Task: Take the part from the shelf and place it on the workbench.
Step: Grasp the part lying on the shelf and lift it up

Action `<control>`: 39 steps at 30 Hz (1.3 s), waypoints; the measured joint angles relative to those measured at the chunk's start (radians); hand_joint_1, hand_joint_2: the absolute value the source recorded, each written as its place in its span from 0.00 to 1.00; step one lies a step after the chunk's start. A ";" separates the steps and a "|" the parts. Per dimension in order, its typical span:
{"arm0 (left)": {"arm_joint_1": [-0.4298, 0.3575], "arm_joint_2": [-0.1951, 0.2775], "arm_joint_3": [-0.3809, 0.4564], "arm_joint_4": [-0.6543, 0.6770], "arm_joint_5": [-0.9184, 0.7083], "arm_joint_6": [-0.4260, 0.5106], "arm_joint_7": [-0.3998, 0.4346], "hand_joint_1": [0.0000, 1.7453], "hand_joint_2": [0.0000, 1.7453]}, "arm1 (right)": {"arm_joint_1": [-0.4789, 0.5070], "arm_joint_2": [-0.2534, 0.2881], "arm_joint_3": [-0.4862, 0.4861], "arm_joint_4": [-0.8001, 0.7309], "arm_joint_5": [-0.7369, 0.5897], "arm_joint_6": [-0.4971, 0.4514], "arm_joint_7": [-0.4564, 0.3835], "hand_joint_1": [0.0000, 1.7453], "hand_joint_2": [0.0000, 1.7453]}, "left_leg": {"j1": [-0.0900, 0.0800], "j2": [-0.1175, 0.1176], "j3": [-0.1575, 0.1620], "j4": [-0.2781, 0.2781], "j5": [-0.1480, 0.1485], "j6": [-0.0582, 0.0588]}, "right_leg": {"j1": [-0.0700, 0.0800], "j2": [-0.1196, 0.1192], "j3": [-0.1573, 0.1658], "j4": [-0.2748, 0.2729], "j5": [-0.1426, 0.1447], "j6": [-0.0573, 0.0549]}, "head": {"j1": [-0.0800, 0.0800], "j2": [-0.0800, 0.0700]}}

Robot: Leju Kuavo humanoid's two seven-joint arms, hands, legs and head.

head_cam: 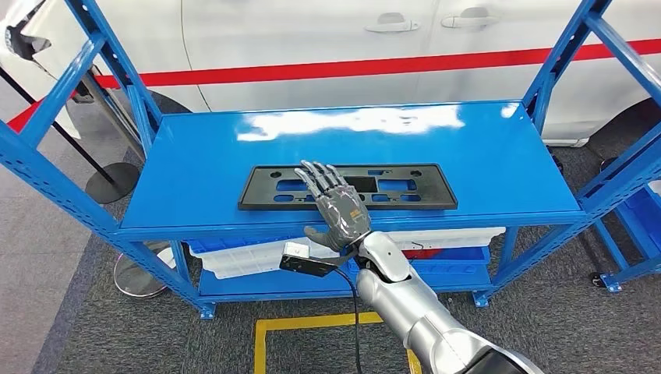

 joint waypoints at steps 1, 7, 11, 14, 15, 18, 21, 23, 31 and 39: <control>0.000 -0.002 0.000 0.000 0.000 0.002 -0.001 0.00 0.00 | -0.017 0.007 0.005 0.020 -0.007 0.005 0.000 0.00 1.00 | 0.003 0.000 0.003 -0.006 0.004 0.004 | 0.000 0.000 -0.003 0.009 -0.008 0.005 | 0.000 0.000; -0.001 -0.008 0.000 0.000 0.000 0.014 -0.001 0.00 0.00 | -0.093 0.031 0.055 0.133 -0.041 0.050 0.015 0.00 1.00 | 0.010 0.001 0.007 -0.015 0.009 0.015 | -0.009 -0.001 -0.137 0.285 -0.123 0.027 | 0.000 0.000; -0.001 -0.013 0.000 0.000 0.003 0.018 -0.001 0.00 0.00 | -0.126 0.043 0.111 0.167 -0.068 0.091 0.036 0.00 1.00 | 0.009 -0.002 0.006 0.002 -0.002 0.001 | -0.014 -0.003 -0.039 0.066 -0.006 0.023 | 0.000 0.000; -0.002 -0.015 0.000 0.000 0.005 0.022 -0.001 0.00 0.00 | -0.148 0.050 0.152 0.183 -0.084 0.117 0.043 0.00 1.00 | 0.005 -0.002 0.001 0.008 -0.007 -0.014 | -0.007 -0.002 -0.016 0.010 0.006 0.008 | 0.000 0.000; -0.002 -0.016 0.000 0.000 0.006 0.023 0.000 0.00 0.00 | -0.151 0.051 0.161 0.187 -0.088 0.122 0.045 0.00 1.00 | 0.007 -0.002 0.002 0.006 -0.007 -0.019 | -0.005 -0.001 -0.017 0.011 0.007 0.003 | 0.000 0.000; -0.002 -0.017 0.000 0.000 0.006 0.024 0.000 0.00 0.00 | -0.153 0.052 0.170 0.190 -0.092 0.127 0.046 0.00 1.00 | 0.009 -0.002 0.003 0.004 -0.006 -0.024 | -0.004 0.000 -0.017 0.009 0.008 -0.003 | 0.000 0.000; -0.002 -0.017 0.000 0.000 0.006 0.024 0.000 0.00 0.00 | -0.153 0.052 0.171 0.190 -0.092 0.128 0.046 0.00 1.00 | 0.009 -0.002 0.003 0.004 -0.006 -0.025 | -0.004 0.000 -0.017 0.009 0.008 -0.003 | 0.000 0.000; -0.002 -0.017 0.000 0.000 0.007 0.026 0.000 0.00 0.00 | -0.158 0.054 0.179 0.193 -0.094 0.131 0.047 0.00 1.00 | 0.010 -0.001 -0.001 0.012 -0.014 -0.029 | -0.008 -0.001 -0.016 0.005 0.010 -0.008 | 0.000 0.000; 0.000 -0.020 0.000 0.000 0.012 0.039 -0.014 0.00 0.00 | -0.206 0.068 0.340 0.212 -0.187 0.151 0.155 0.00 1.00 | 0.003 -0.001 -0.006 0.010 -0.004 -0.018 | -0.002 0.001 -0.013 0.003 0.010 -0.007 | 0.000 0.000; 0.001 -0.022 0.000 0.000 0.002 0.029 -0.019 0.00 0.00 | -0.233 0.064 0.439 0.238 -0.220 0.150 0.247 0.00 1.00 | 0.010 0.001 -0.001 -0.008 0.008 0.011 | -0.008 0.000 -0.139 0.274 -0.123 0.023 | 0.000 0.000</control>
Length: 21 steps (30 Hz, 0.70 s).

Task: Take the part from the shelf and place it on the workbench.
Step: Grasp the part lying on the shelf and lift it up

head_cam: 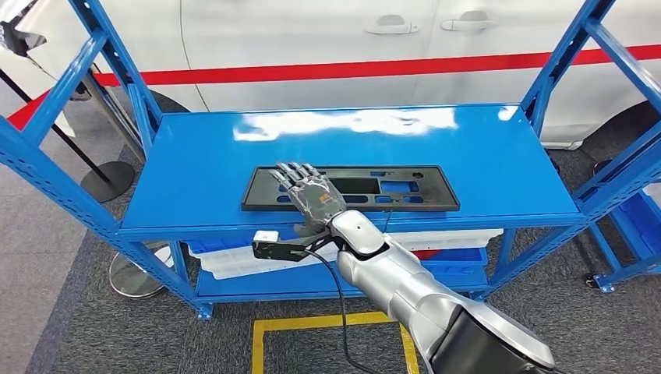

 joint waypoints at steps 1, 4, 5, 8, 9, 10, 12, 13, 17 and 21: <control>0.000 0.000 0.000 0.000 -0.001 -0.001 0.000 0.00 0.00 | -0.001 -0.001 0.013 0.006 -0.001 0.001 0.012 0.00 1.00 | 0.000 0.000 0.000 0.001 -0.001 0.000 | -0.001 0.000 -0.005 0.008 0.009 0.001 | 0.000 0.000; 0.000 -0.001 -0.001 0.000 -0.001 -0.002 0.002 0.00 0.00 | -0.011 -0.002 0.049 0.017 -0.001 0.007 0.042 0.00 1.00 | -0.002 -0.002 0.000 0.010 -0.006 -0.007 | -0.001 -0.001 0.078 -0.164 0.102 -0.005 | 0.000 0.000; -0.001 -0.001 -0.001 0.000 -0.001 -0.002 0.002 0.00 0.00 | -0.015 -0.002 0.058 0.020 -0.001 0.008 0.046 0.00 1.00 | -0.003 -0.003 -0.002 0.014 -0.009 -0.012 | -0.001 -0.001 0.104 -0.220 0.122 -0.009 | 0.000 0.000; -0.001 -0.001 -0.001 0.000 -0.001 -0.002 0.003 0.00 0.00 | -0.019 -0.002 0.075 0.028 0.000 0.010 0.051 0.00 1.00 | -0.006 -0.003 -0.005 0.018 -0.013 -0.026 | 0.004 0.001 0.121 -0.263 0.129 -0.022 | 0.000 0.000; -0.001 0.000 -0.001 0.000 -0.001 -0.002 0.003 0.00 0.00 | -0.020 -0.002 0.078 0.030 0.000 0.010 0.052 0.00 1.00 | -0.005 -0.003 -0.006 0.019 -0.015 -0.031 | 0.003 0.000 0.121 -0.265 0.131 -0.027 | 0.000 0.000; -0.001 0.000 -0.001 0.000 -0.001 -0.002 0.003 0.00 0.00 | -0.021 -0.001 0.081 0.032 0.000 0.010 0.053 0.00 1.00 | -0.004 -0.003 -0.009 0.028 -0.023 -0.037 | 0.001 0.000 0.122 -0.267 0.132 -0.033 | 0.000 0.000; -0.001 0.000 -0.001 0.000 -0.001 -0.002 0.003 0.00 0.00 | -0.024 0.001 0.085 0.035 0.000 0.011 0.055 0.00 1.00 | -0.001 -0.002 -0.040 0.100 -0.068 -0.047 | -0.003 -0.002 0.124 -0.270 0.134 -0.041 | 0.000 0.000; -0.001 0.000 -0.001 0.000 -0.001 -0.002 0.003 0.00 0.00 | -0.025 0.001 0.087 0.037 0.000 0.014 0.059 0.00 1.00 | 0.001 -0.002 -0.068 0.166 -0.102 -0.051 | -0.003 -0.003 0.124 -0.270 0.133 -0.044 | 0.000 0.000; 0.001 0.000 -0.001 0.000 0.000 -0.002 0.005 0.00 0.00 | -0.020 0.001 0.103 0.051 0.002 0.029 0.101 0.00 1.00 | 0.003 -0.001 -0.128 0.285 -0.120 -0.057 | -0.001 -0.003 0.125 -0.269 0.132 -0.046 | 0.000 0.000; -0.001 0.000 -0.001 0.000 0.001 -0.002 0.008 0.00 0.00 | -0.020 0.002 0.111 0.075 0.005 0.032 0.153 0.00 1.00 | -0.003 -0.002 -0.013 0.036 -0.012 -0.038 | 0.002 0.000 0.129 -0.269 0.129 -0.036 | 0.000 0.000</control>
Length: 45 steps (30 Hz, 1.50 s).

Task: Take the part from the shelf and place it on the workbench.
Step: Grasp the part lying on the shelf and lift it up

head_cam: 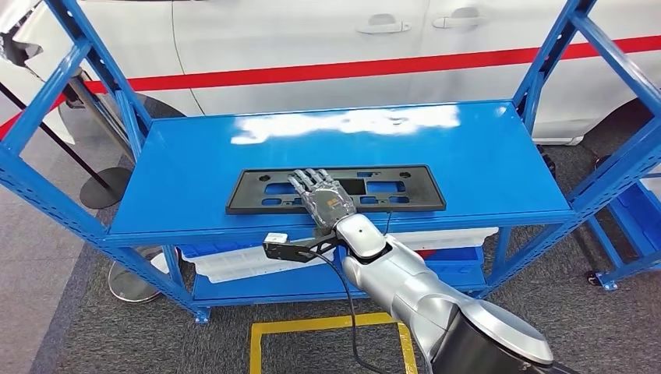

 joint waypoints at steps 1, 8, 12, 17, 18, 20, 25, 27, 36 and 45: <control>0.000 0.000 0.000 0.000 0.000 0.000 0.001 0.00 0.00 | 0.001 0.000 0.000 0.008 0.001 0.000 0.014 0.00 1.00 | -0.003 -0.001 0.008 -0.017 0.000 0.005 | 0.001 0.000 -0.001 0.000 0.000 0.005 | 0.000 0.000; -0.001 -0.003 -0.004 0.000 -0.006 -0.004 0.011 0.00 0.00 | 0.006 -0.019 0.000 0.053 0.033 -0.006 0.160 0.00 1.00 | 0.003 0.002 0.018 -0.040 0.012 0.041 | 0.000 -0.003 -0.094 0.203 -0.108 0.034 | 0.000 0.000; 0.001 -0.003 -0.016 0.000 -0.017 -0.019 0.016 0.00 0.00 | 0.021 -0.047 -0.002 0.068 0.060 -0.013 0.245 0.12 1.00 | 0.002 0.000 0.018 -0.036 0.010 0.039 | -0.007 -0.004 -0.107 0.222 -0.081 0.040 | 0.000 0.000; -0.003 0.001 -0.031 0.000 -0.029 -0.038 0.032 0.00 0.00 | 0.031 -0.072 -0.034 0.070 0.088 -0.013 0.292 0.91 1.00 | -0.004 -0.003 0.009 -0.020 0.001 0.017 | -0.001 -0.005 -0.007 0.001 0.002 0.025 | 0.000 0.000; -0.003 0.001 -0.034 0.000 -0.031 -0.040 0.035 0.00 0.00 | 0.035 -0.075 -0.044 0.070 0.090 -0.011 0.294 0.96 1.00 | -0.003 -0.004 0.010 -0.022 0.002 0.012 | -0.002 -0.005 -0.007 -0.001 0.004 0.019 | 0.000 0.000; -0.003 0.004 -0.041 0.000 -0.034 -0.044 0.043 0.00 0.00 | 0.040 -0.080 -0.065 0.069 0.093 -0.006 0.296 0.99 1.00 | -0.001 -0.004 0.002 -0.006 -0.011 0.002 | -0.005 -0.009 -0.004 -0.009 0.010 0.007 | 0.000 0.000; -0.002 0.009 -0.052 0.000 -0.041 -0.054 0.057 0.00 0.00 | 0.053 -0.094 -0.108 0.067 0.117 -0.002 0.308 1.00 1.00 | 0.011 -0.001 -0.114 0.260 -0.143 -0.023 | -0.011 -0.025 -0.008 -0.014 0.018 -0.001 | 0.000 0.000; 0.000 0.012 -0.055 0.000 -0.043 -0.059 0.061 0.00 0.00 | 0.056 -0.101 -0.121 0.067 0.128 -0.006 0.311 1.00 1.00 | 0.018 -0.001 -0.083 0.220 -0.111 -0.030 | -0.015 -0.028 -0.010 -0.012 0.022 0.005 | 0.000 0.000; -0.005 0.018 -0.077 0.000 -0.062 -0.089 0.064 0.00 0.00 | 0.055 -0.136 -0.184 0.055 0.184 -0.030 0.318 1.00 1.00 | 0.015 0.000 0.044 -0.023 -0.020 0.027 | -0.023 -0.019 -0.036 0.031 0.007 0.062 | 0.003 0.000; -0.007 0.021 -0.095 0.000 -0.064 -0.097 0.065 0.00 0.00 | 0.095 -0.160 -0.326 -0.011 0.297 -0.085 0.225 1.00 1.00 | -0.007 0.006 0.034 -0.023 -0.012 0.039 | 0.001 -0.009 -0.028 0.055 -0.006 0.025 | 0.003 0.000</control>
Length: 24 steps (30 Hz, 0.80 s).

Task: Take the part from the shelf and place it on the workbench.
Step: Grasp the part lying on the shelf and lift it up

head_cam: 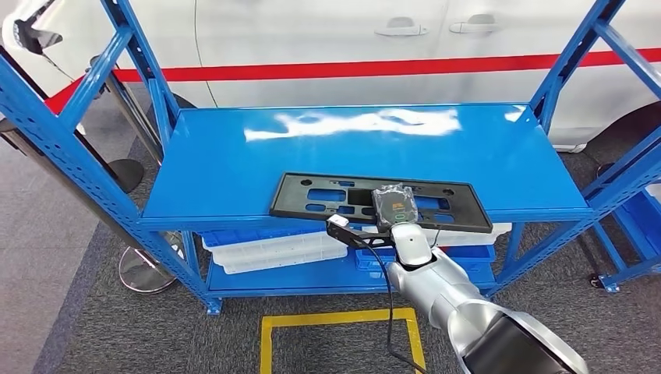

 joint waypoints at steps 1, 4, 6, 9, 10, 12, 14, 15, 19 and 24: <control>-0.001 0.000 -0.001 0.000 0.000 0.000 0.000 0.00 0.00 | 0.007 0.000 -0.020 -0.015 0.018 -0.002 -0.014 1.00 1.00 | -0.002 0.002 0.000 0.000 -0.001 -0.003 | 0.004 0.000 0.020 -0.041 0.012 -0.006 | 0.000 0.000; -0.004 0.001 -0.003 0.000 0.002 -0.001 0.002 0.00 0.00 | 0.037 0.000 -0.106 -0.084 0.087 -0.002 -0.060 1.00 1.00 | -0.001 0.005 0.000 -0.002 -0.003 -0.018 | 0.007 0.000 0.028 -0.064 0.019 -0.014 | 0.000 0.000; -0.005 0.002 -0.004 0.000 0.004 -0.001 0.002 0.00 0.00 | 0.073 0.002 -0.178 -0.157 0.128 0.002 -0.103 1.00 1.00 | 0.000 0.004 -0.009 0.020 -0.021 -0.030 | 0.003 -0.002 0.032 -0.072 0.023 -0.022 | 0.000 0.000; -0.004 0.003 -0.004 0.000 0.009 0.001 0.001 0.00 0.00 | 0.150 0.013 -0.284 -0.307 0.131 0.022 -0.207 1.00 1.00 | 0.007 0.003 -0.082 0.181 -0.110 -0.045 | 0.000 -0.005 0.034 -0.076 0.024 -0.033 | 0.000 0.000; -0.003 0.003 -0.004 0.000 0.011 0.002 0.001 0.00 0.00 | 0.179 0.018 -0.317 -0.367 0.110 0.035 -0.250 1.00 1.00 | 0.009 0.003 -0.111 0.242 -0.133 -0.049 | 0.001 -0.005 0.034 -0.076 0.023 -0.035 | 0.000 0.000; -0.003 0.003 -0.004 0.001 0.016 0.004 -0.001 0.00 0.00 | 0.239 0.027 -0.378 -0.507 0.036 0.069 -0.332 1.00 1.00 | 0.011 0.003 -0.128 0.271 -0.122 -0.051 | 0.002 -0.004 0.037 -0.075 0.020 -0.035 | 0.000 0.000; -0.001 0.004 -0.004 0.002 0.021 0.007 -0.002 0.00 0.00 | 0.303 0.030 -0.429 -0.673 -0.068 0.106 -0.388 1.00 1.00 | 0.011 0.003 -0.076 0.154 -0.048 -0.047 | 0.001 -0.005 0.043 -0.073 0.014 -0.031 | 0.000 0.000; -0.001 0.004 -0.004 0.002 0.024 0.008 -0.003 0.00 0.00 | 0.331 0.030 -0.452 -0.757 -0.122 0.122 -0.407 1.00 1.00 | 0.009 0.003 -0.043 0.084 -0.019 -0.042 | 0.003 -0.006 0.045 -0.072 0.011 -0.027 | 0.000 0.000; 0.004 0.004 -0.004 0.003 0.028 0.008 -0.009 0.00 0.00 | 0.416 0.021 -0.511 -1.016 -0.273 0.157 -0.441 1.00 1.00 | 0.002 0.000 -0.009 -0.004 0.004 -0.019 | 0.006 -0.008 0.041 -0.070 0.009 -0.009 | 0.000 0.000; 0.005 0.004 -0.003 0.003 0.032 0.008 -0.015 0.00 0.00 | 0.504 -0.022 -0.550 -1.239 -0.400 0.159 -0.484 1.00 1.00 | 0.010 0.002 -0.001 -0.021 0.011 0.007 | -0.001 0.002 -0.039 0.100 -0.088 0.016 | 0.000 0.000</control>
